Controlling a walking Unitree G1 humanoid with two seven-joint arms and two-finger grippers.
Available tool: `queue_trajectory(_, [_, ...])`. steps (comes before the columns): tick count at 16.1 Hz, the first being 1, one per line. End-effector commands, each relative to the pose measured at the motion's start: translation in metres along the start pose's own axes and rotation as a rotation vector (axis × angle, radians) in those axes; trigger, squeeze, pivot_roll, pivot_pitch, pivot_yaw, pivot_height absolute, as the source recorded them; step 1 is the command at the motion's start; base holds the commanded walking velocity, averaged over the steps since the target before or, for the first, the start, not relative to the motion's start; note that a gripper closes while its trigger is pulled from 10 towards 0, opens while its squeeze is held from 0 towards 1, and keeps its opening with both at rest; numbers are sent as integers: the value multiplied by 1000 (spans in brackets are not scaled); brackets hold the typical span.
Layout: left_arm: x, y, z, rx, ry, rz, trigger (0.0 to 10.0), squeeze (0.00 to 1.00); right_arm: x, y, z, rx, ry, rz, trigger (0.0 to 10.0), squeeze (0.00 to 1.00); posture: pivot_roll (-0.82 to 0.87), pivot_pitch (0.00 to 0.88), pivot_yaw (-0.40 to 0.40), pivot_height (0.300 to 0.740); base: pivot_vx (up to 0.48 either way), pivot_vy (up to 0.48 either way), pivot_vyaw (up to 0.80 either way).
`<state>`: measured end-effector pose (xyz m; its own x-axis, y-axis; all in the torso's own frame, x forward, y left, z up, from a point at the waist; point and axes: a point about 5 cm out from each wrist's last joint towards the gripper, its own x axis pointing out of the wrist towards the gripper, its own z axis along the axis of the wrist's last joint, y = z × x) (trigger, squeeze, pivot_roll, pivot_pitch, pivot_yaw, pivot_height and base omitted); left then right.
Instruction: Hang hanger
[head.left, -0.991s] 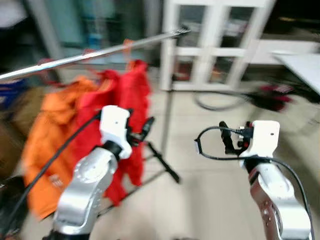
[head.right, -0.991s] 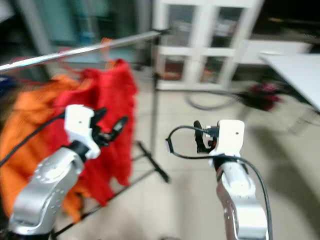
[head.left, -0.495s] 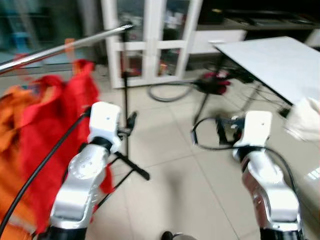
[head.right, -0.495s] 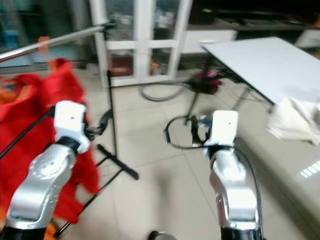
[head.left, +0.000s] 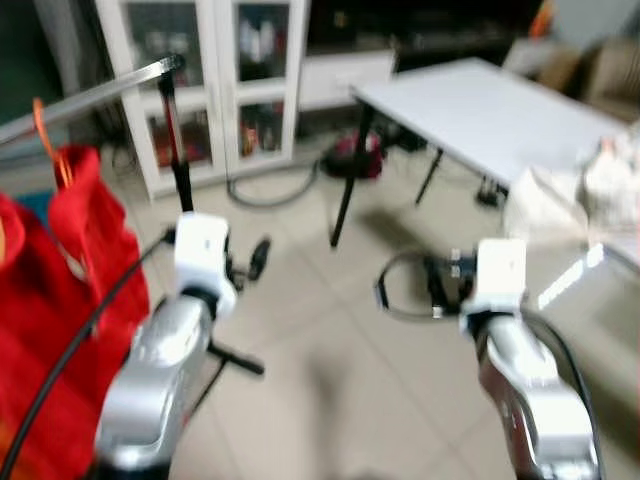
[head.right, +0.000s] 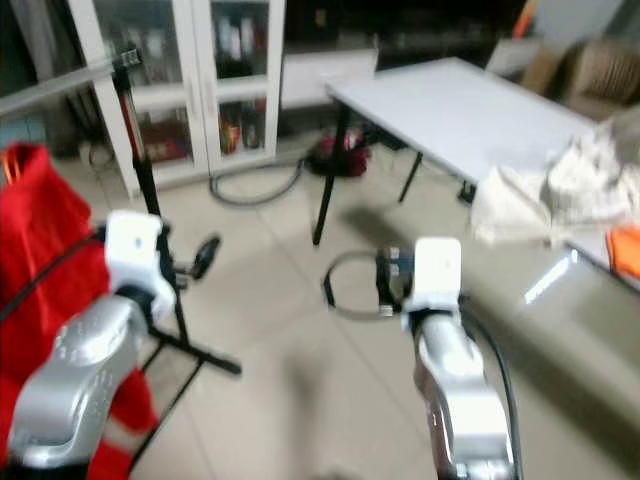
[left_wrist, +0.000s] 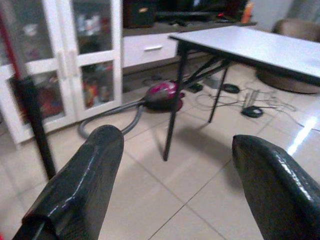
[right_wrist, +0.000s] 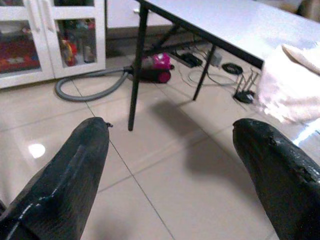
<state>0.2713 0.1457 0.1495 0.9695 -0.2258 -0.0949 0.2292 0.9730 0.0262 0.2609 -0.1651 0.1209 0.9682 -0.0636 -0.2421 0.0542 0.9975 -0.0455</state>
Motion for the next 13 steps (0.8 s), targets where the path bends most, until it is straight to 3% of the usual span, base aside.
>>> queue_trajectory(1, [7, -12, 6, 24, -33, -64, 10000, 0, -1, -17, 4, -8, -16, -69, 10000, 0, 14, 0, -38, 740, 0, 0, -750])
queue_trajectory(2, [7, -13, 5, 61, -60, -66, 10000, 0, -7, -26, 4, -31, -18, -120, 10000, 0, -1, 0, -31, 740, 0, 0, -744])
queue_trajectory(4, [3, -11, -3, 54, -54, -43, 10000, 0, -13, -29, -1, -48, -13, -133, 10000, 0, -15, 0, -18, 740, 0, 0, -731])
queue_trajectory(6, [-5, -8, -16, -9, 13, -50, 10000, 0, -20, -26, -2, -43, -43, -116, 10000, 0, -10, 0, -7, 740, 0, 0, -738])
queue_trajectory(8, [-8, -10, -9, 88, -35, -92, 10000, 0, -19, -26, -8, 3, -35, -138, 10000, 0, 14, 0, -42, 740, 0, 0, -747])
queue_trajectory(10, [-12, -3, -11, 85, -45, -44, 10000, 0, -19, -19, -12, 88, -19, -42, 10000, 0, 13, 0, -46, 740, 0, 0, -775])
queue_trajectory(13, [-13, -5, -13, 81, -52, -49, 10000, 0, -25, -25, -9, 114, -59, -64, 10000, 0, 17, 0, -48, 740, 0, 0, -800])
